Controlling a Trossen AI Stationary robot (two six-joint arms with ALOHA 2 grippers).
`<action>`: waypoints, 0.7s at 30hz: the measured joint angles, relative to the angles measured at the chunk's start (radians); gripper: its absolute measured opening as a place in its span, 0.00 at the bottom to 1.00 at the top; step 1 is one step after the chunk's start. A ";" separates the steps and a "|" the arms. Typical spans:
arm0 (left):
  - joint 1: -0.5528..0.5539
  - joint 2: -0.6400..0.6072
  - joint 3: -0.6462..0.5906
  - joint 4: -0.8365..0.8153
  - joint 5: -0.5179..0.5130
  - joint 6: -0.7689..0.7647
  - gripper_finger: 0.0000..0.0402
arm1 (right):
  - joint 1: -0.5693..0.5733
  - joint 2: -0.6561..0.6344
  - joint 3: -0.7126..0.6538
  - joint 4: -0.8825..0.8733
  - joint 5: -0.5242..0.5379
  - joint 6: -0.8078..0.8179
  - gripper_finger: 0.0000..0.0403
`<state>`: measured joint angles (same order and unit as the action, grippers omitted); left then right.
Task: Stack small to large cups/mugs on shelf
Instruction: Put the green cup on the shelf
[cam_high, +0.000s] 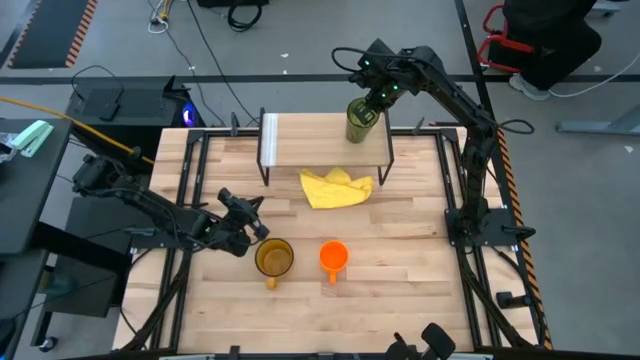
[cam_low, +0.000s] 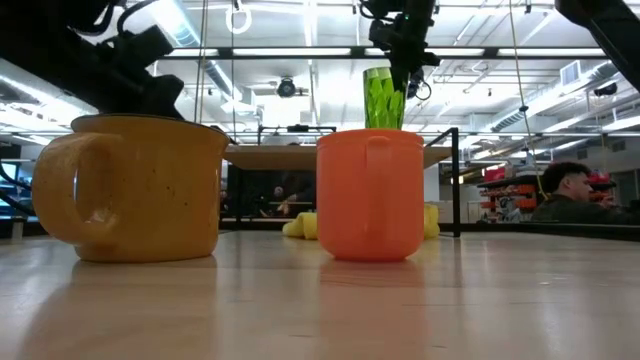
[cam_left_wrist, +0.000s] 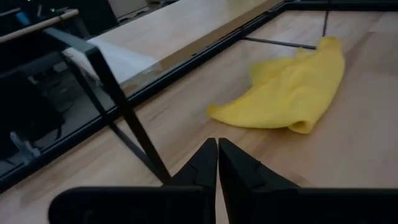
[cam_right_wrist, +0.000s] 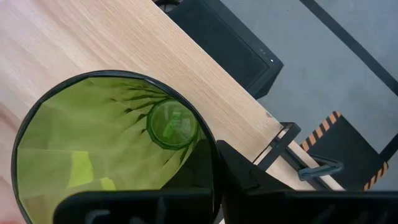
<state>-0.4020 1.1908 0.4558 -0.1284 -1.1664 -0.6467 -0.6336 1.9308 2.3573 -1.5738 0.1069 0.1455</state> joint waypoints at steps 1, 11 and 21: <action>0.003 0.000 -0.003 0.000 0.000 -0.003 0.04 | 0.000 0.000 0.000 0.000 0.000 0.000 0.02; 0.007 0.000 -0.005 -0.001 0.001 -0.018 0.05 | 0.000 0.000 -0.001 0.001 -0.004 0.000 0.02; 0.006 0.000 -0.005 -0.002 0.020 -0.020 0.03 | 0.000 0.000 -0.001 0.003 -0.015 -0.018 0.02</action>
<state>-0.3958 1.1908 0.4507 -0.1299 -1.1461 -0.6670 -0.6338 1.9308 2.3566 -1.5711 0.0917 0.1276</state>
